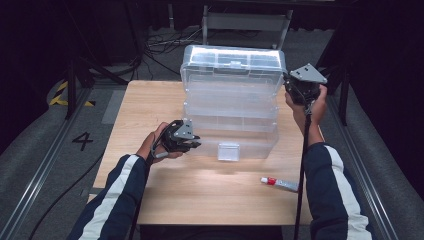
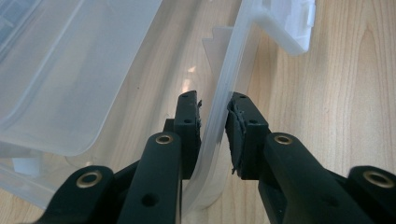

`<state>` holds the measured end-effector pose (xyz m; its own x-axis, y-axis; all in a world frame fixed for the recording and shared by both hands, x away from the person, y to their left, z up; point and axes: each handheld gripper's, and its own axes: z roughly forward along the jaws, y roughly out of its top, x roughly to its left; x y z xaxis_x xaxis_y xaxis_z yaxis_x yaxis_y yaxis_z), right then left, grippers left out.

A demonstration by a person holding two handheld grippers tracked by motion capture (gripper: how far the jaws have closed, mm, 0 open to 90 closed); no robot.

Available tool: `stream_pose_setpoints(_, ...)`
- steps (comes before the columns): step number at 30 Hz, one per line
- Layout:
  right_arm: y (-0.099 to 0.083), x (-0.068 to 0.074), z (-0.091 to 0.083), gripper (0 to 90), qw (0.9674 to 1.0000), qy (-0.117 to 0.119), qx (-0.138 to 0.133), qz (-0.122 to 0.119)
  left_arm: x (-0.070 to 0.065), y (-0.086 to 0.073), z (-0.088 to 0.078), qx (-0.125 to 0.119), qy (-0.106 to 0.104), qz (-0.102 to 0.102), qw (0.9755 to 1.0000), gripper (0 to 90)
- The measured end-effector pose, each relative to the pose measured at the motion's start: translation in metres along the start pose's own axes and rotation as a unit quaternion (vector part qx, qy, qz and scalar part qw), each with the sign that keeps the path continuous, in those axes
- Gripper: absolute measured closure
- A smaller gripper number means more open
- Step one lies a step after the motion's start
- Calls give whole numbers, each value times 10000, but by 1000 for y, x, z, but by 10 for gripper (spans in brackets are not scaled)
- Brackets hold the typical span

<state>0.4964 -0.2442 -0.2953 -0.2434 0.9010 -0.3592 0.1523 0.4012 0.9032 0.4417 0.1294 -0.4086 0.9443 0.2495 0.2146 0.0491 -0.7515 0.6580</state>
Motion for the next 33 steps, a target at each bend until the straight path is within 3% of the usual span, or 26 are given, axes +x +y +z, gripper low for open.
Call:
stream_pose_setpoints(14, 7, -2, 11, 851, 10000, 12, 78, -22, -1, 1, 0, 38, 1, 28, 10000, 760)
stream_pose_setpoints(33, 14, -8, 22, 852, 9995, 79, 228, 187, 0, 1, -1, 79, 1, 90, 9999, 764)
